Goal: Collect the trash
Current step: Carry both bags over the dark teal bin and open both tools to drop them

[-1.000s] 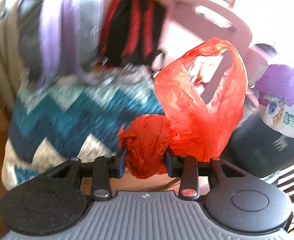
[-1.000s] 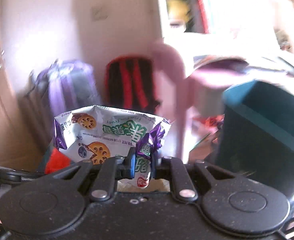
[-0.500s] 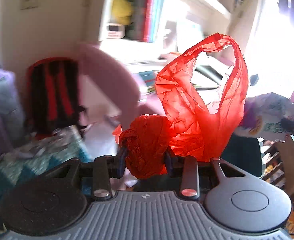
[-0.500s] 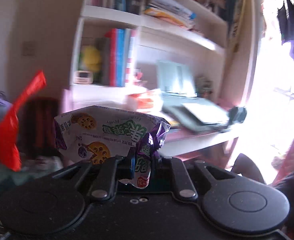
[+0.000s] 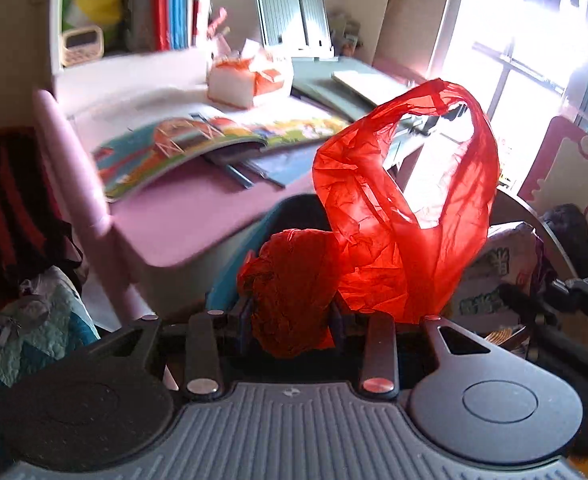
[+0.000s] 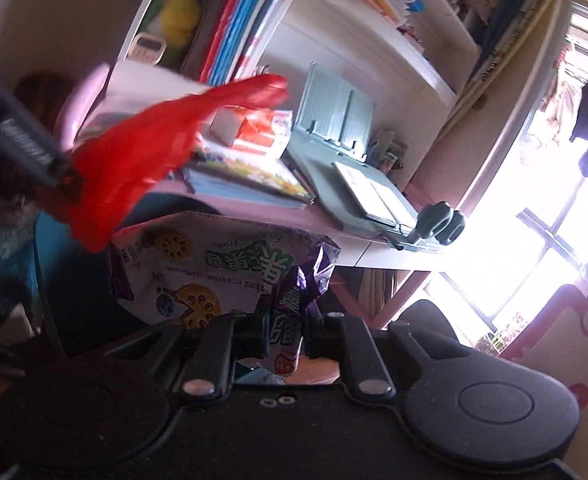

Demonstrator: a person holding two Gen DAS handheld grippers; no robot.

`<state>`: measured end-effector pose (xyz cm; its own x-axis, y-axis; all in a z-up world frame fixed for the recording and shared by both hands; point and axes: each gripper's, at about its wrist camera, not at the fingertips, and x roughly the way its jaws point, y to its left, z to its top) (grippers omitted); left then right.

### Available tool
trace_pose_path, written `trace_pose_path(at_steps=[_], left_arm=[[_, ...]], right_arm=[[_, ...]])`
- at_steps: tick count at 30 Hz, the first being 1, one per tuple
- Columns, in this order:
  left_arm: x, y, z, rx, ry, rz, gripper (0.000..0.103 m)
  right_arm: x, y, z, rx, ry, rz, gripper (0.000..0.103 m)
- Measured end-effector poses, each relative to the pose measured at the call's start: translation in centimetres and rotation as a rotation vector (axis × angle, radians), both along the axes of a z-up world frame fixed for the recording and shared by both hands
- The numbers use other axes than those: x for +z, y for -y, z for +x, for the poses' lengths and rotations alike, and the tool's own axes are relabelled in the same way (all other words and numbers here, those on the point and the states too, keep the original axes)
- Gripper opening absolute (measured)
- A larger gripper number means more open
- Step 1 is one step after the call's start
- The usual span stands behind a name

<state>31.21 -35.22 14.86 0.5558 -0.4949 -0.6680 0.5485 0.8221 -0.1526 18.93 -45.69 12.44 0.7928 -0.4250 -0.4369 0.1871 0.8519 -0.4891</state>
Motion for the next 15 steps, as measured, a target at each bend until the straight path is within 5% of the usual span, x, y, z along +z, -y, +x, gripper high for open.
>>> trace_pose_path(at_steps=[8,15], left_arm=[[-3.6,3.6,2.4,-0.020,-0.052,0.131,0.037],[-5.2,5.1,2.9,-0.045,-0.083,0.188,0.038]], right_arm=[[-2.7,-0.8,2.0,0.048,-0.128,-0.049,0.016],[-3.9,-0.7,2.0,0.071,-0.187,-0.038,0.035]])
